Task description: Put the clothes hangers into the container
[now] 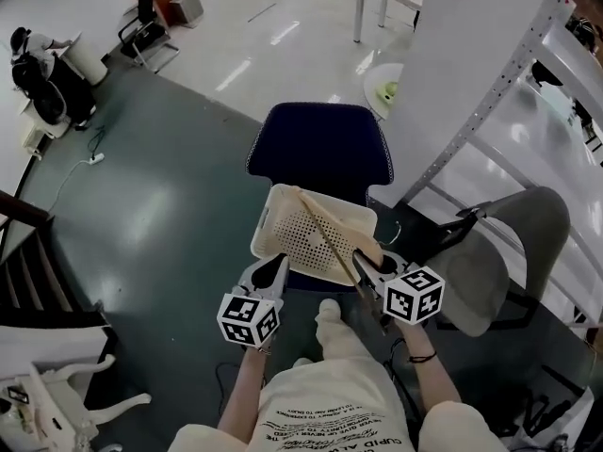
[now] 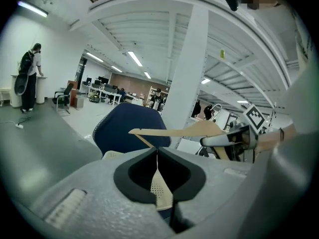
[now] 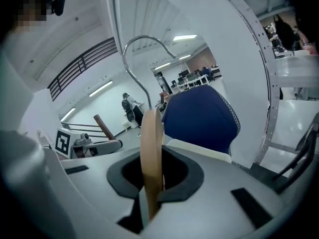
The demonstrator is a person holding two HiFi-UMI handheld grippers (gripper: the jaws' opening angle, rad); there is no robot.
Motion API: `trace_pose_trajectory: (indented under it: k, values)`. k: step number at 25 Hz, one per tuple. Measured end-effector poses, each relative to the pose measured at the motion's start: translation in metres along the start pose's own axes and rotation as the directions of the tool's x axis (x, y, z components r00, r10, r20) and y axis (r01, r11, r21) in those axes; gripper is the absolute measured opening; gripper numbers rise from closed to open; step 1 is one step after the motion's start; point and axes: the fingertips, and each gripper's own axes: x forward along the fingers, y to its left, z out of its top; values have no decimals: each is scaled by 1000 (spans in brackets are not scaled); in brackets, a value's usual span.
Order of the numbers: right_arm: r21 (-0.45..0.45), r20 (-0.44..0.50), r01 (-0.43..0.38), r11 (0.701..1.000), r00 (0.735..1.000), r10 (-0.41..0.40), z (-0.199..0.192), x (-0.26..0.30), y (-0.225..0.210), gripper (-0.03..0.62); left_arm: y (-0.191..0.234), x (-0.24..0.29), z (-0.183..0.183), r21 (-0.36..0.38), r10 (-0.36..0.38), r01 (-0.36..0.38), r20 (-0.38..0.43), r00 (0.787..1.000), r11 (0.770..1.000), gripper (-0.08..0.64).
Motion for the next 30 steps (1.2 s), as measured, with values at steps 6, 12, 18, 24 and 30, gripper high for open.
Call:
trace_pose_trajectory:
  k: [6, 12, 18, 24, 30]
  values:
    - [25, -105, -43, 999, 993, 45, -17, 42, -38, 38, 12, 33, -34, -75, 31, -36, -71, 997, 997, 23]
    - [52, -177, -80, 995, 980, 88, -37, 80, -57, 38, 19, 57, -56, -133, 40, -53, -100, 994, 990, 23]
    - [100, -226, -89, 991, 968, 109, -65, 105, -72, 38, 22, 76, -74, -183, 35, -55, -111, 993, 982, 23]
    - [145, -275, -88, 986, 953, 125, -88, 125, -88, 38, 32, 90, -91, -205, 31, -59, -137, 990, 977, 23]
    - [167, -312, -99, 981, 939, 148, -103, 143, -103, 38, 34, 106, -106, -222, 8, -45, -162, 987, 974, 23]
